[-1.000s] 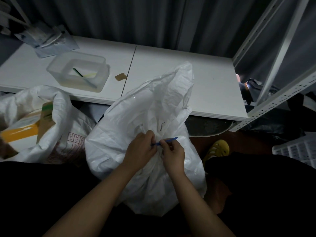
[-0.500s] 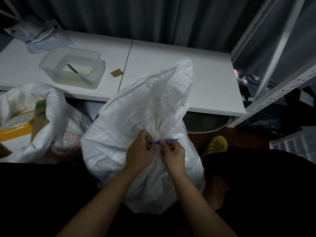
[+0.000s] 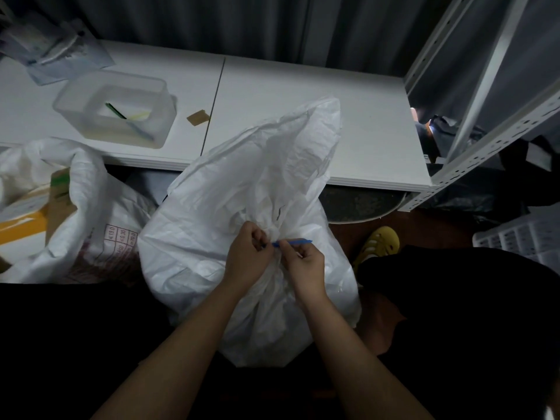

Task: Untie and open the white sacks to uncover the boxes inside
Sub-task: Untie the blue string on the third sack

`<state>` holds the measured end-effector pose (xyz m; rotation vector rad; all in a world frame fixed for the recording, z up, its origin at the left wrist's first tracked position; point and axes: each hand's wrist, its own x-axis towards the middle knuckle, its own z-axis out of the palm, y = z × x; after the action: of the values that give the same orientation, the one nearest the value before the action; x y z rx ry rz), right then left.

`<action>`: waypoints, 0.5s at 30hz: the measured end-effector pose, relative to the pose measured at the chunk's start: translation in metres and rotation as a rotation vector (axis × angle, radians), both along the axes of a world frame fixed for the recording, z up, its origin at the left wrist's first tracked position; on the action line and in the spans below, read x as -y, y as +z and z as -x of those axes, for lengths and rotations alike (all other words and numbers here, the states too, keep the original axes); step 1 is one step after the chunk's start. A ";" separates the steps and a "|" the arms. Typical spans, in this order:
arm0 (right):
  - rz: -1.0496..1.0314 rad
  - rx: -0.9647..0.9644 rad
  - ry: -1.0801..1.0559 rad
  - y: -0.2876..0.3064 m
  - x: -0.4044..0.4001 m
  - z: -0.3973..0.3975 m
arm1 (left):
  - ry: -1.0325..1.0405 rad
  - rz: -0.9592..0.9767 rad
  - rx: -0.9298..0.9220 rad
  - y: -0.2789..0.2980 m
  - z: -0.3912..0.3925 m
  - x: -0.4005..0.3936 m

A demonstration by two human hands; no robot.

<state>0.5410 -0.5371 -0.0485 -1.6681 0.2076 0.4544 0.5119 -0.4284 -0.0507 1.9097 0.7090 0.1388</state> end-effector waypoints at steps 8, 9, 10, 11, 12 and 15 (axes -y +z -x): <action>0.128 0.109 0.139 -0.011 0.003 0.001 | 0.020 0.042 -0.020 -0.013 0.006 0.000; 0.167 0.125 0.180 -0.013 0.002 0.003 | 0.022 0.047 -0.025 -0.015 0.009 0.000; 0.194 0.134 0.214 -0.014 0.001 0.004 | 0.022 0.046 -0.030 -0.018 0.011 0.001; 0.212 0.139 0.233 -0.015 0.000 0.005 | 0.016 0.037 -0.038 -0.021 0.013 0.000; 0.223 0.136 0.237 -0.016 -0.001 0.004 | 0.002 0.023 -0.044 -0.023 0.013 -0.001; 0.182 0.079 0.186 -0.013 -0.003 -0.004 | -0.106 -0.073 -0.020 -0.021 0.011 -0.010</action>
<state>0.5448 -0.5340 -0.0611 -1.8893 0.0351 0.5200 0.5006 -0.4186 -0.0713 2.0168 0.6216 0.0797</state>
